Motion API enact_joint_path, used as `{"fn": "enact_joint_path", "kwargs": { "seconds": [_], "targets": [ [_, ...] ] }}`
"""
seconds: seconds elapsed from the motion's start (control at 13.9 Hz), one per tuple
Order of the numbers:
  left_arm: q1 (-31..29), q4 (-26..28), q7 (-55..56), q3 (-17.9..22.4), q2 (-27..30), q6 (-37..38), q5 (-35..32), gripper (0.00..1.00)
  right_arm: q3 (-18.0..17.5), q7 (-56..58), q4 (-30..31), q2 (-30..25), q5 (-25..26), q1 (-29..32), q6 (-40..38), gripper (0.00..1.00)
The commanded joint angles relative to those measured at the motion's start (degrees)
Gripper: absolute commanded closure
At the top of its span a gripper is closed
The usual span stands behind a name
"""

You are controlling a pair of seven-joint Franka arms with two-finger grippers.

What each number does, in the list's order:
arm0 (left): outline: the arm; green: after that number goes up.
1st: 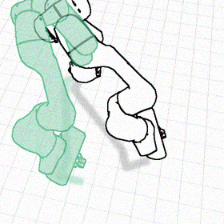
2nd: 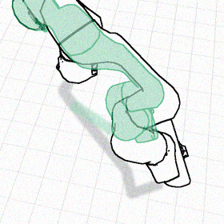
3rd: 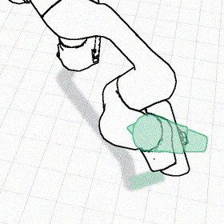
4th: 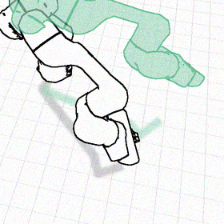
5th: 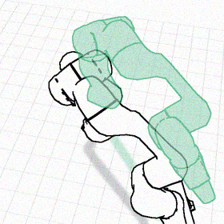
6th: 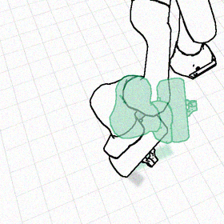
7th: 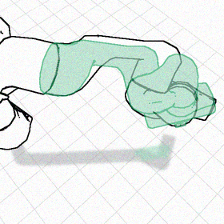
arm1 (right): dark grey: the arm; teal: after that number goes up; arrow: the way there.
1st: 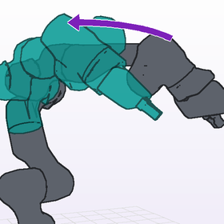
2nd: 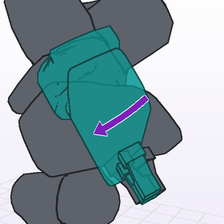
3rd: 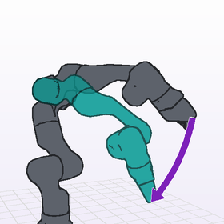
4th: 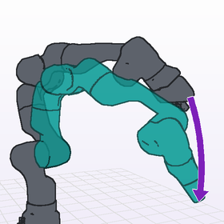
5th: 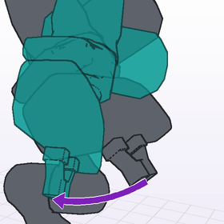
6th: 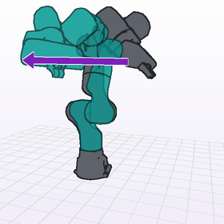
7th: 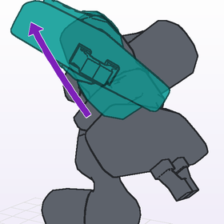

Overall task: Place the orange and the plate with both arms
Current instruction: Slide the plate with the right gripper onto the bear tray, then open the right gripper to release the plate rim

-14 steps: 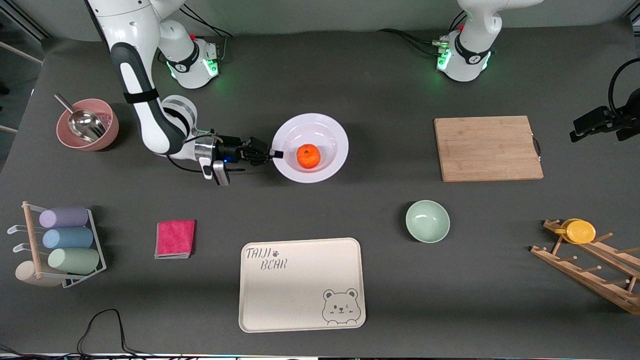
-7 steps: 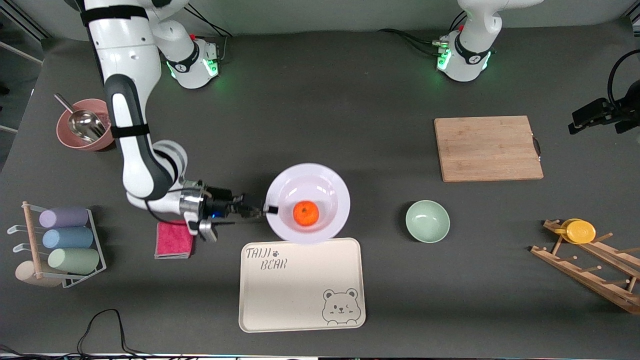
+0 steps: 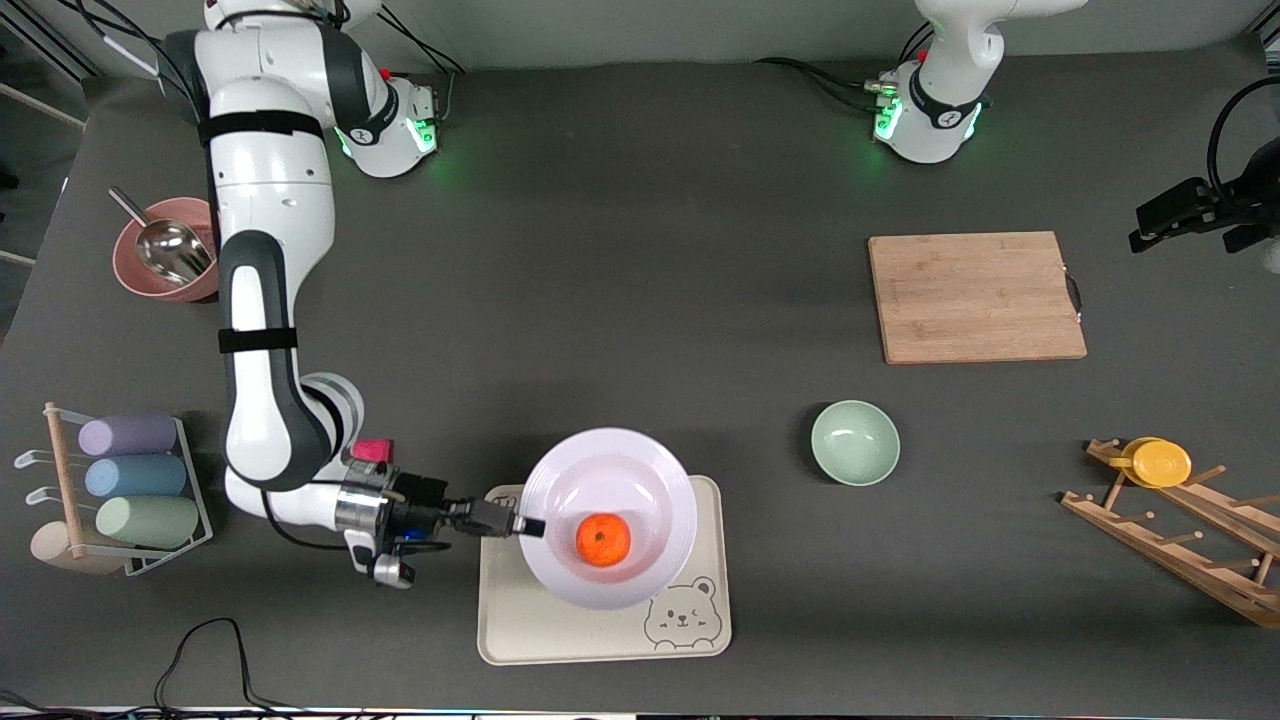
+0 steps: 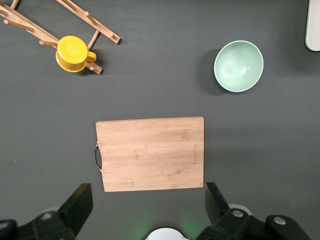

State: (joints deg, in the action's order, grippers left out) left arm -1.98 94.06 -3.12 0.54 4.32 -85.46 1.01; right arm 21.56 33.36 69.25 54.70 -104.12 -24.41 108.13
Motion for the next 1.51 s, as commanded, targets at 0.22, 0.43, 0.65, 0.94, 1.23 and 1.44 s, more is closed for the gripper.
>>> {"fn": "enact_joint_path", "kwargs": {
  "seconds": [0.22, 0.43, 0.65, 0.94, 1.23, 1.44],
  "targets": [
    [0.2, 1.2, -0.8, 0.4, 0.2, -0.6, 0.3, 0.00, -4.1, -2.9, -9.7, 8.0, 0.0, 1.5, 10.1, 1.00],
    [0.3, 1.4, -0.7, 0.4, 0.2, -0.6, 0.3, 0.00, -4.7, -0.8, -9.5, 10.4, -0.1, 1.5, 10.9, 1.00],
    [0.4, 1.6, -0.7, 0.4, 0.1, -1.1, 0.2, 0.00, -4.7, -0.5, -8.8, 12.2, -0.2, 1.5, 10.3, 1.00],
    [0.1, 4.5, -0.7, 0.4, 0.0, -4.7, -0.4, 0.00, -5.7, 3.6, -8.5, 14.6, -0.2, 1.5, 10.4, 1.00],
    [0.2, 6.2, -0.8, 0.4, 0.0, -5.4, -0.5, 0.00, -6.0, 7.2, -8.2, 15.4, -1.5, 1.5, 10.5, 1.00],
    [0.3, 7.0, -0.8, 0.3, 0.1, -6.1, -0.4, 0.00, -6.0, 7.2, -8.1, 15.4, -1.5, 1.5, 10.5, 0.65]
  ]
}}
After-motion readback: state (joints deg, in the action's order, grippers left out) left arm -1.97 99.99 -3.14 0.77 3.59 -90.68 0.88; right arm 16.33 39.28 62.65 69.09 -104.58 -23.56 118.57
